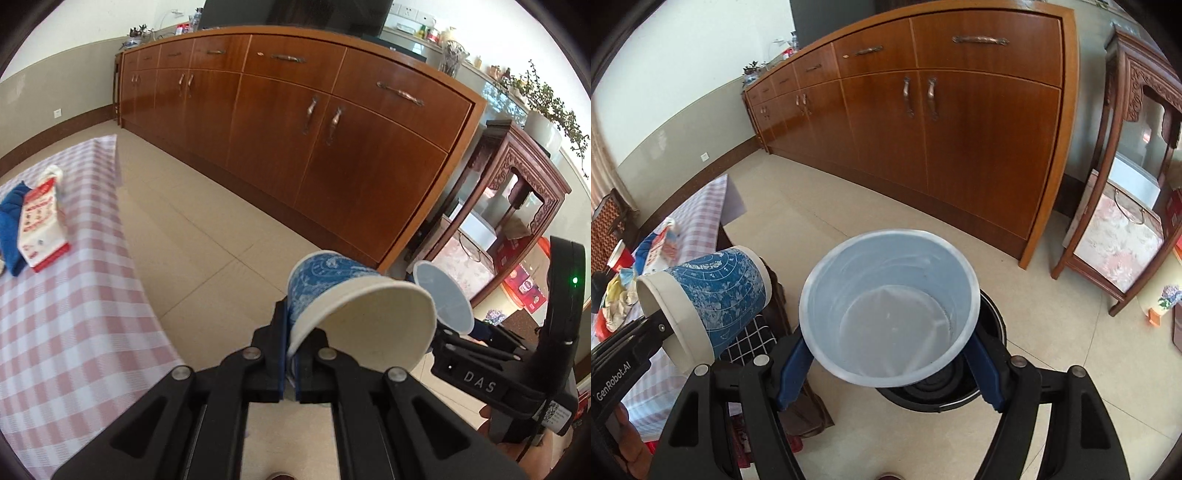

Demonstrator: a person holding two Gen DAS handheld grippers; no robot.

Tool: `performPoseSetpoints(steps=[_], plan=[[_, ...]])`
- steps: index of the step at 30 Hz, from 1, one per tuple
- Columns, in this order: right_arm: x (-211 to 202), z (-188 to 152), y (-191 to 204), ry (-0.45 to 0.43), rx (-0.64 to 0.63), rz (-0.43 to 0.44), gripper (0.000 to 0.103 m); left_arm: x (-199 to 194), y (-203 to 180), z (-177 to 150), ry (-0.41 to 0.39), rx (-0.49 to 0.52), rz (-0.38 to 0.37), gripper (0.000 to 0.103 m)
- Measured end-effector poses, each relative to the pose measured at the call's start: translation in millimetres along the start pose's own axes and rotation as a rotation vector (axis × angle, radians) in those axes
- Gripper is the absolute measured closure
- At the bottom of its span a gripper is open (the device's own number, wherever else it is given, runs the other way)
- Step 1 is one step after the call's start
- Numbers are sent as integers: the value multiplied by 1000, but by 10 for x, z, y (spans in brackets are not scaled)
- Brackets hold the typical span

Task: Collect trash
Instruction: 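Carry both held cups over the black trash bin with both grippers, then open both grippers to drop the cups into the black bin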

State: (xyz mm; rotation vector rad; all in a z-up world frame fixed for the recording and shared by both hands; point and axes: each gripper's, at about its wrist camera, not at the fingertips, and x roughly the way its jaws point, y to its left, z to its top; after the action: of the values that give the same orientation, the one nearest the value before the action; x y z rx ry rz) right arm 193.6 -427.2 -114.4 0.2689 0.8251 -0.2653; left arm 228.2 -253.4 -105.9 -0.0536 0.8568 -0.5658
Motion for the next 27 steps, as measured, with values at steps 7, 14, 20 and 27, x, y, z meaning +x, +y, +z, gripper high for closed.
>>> performPoseSetpoints(steps=[7, 14, 20, 27], plan=[[527, 66, -634, 106, 72, -15, 26, 627, -268, -105, 114, -5, 18, 100], [1174, 129, -924, 227, 104, -3, 26, 1231, -371, -275, 249, 14, 75, 100], [1469, 98, -959, 296, 118, -32, 19, 1493, -446, -339, 296, 38, 97, 93], [1326, 143, -1006, 229, 144, -65, 17, 1559, -504, -340, 327, 46, 110, 58]])
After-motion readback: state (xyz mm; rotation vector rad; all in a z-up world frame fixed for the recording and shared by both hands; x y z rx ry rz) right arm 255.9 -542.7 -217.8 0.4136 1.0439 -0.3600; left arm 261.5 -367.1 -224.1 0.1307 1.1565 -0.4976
